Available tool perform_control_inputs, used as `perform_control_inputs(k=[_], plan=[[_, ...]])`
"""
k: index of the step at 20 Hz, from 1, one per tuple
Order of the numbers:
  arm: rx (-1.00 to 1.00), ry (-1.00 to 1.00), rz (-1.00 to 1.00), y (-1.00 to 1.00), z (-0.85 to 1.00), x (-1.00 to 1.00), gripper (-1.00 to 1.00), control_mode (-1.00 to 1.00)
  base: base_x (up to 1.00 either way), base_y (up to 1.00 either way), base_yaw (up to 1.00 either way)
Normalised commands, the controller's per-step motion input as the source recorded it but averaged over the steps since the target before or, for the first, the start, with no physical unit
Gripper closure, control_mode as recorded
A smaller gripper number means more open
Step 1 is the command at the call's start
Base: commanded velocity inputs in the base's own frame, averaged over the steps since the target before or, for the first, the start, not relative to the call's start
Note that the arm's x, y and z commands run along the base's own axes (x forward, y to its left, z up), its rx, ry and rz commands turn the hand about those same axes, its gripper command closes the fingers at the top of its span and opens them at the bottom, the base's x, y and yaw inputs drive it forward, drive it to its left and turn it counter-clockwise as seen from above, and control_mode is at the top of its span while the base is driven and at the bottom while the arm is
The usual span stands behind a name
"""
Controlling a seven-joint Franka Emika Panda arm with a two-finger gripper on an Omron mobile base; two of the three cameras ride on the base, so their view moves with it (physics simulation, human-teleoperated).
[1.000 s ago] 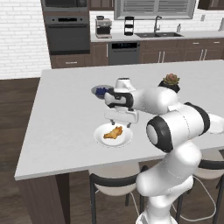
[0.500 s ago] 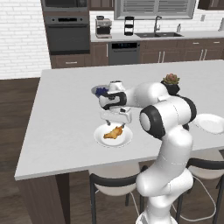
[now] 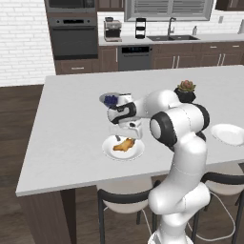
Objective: Pick the chicken drumstick and squash from their plates and place them in the bowl. Then put the bowl in the fridge.
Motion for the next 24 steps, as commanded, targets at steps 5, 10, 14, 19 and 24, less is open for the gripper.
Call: perform_control_inputs(k=[5, 10, 14, 19, 24], plan=[[0.00, 0.00, -0.05, -0.01, -0.32, -0.62, -1.00, -1.00, 0.00, 0.00, 0.00], [0.00, 0.00, -0.03, 0.04, -0.41, -0.39, -1.00, -1.00, 0.00, 0.00, 0.00], [0.00, 0.02, -0.01, 0.06, -0.43, 0.09, 1.00, -1.00, 0.00, 0.00, 0.00], [0.00, -0.04, -0.04, -0.01, 0.21, -0.45, 1.00, -1.00, 0.00, 0.00, 0.00], [0.00, -0.09, -0.04, -0.43, 0.95, -0.91, 1.00, -1.00, 0.00, 0.00, 0.00]])
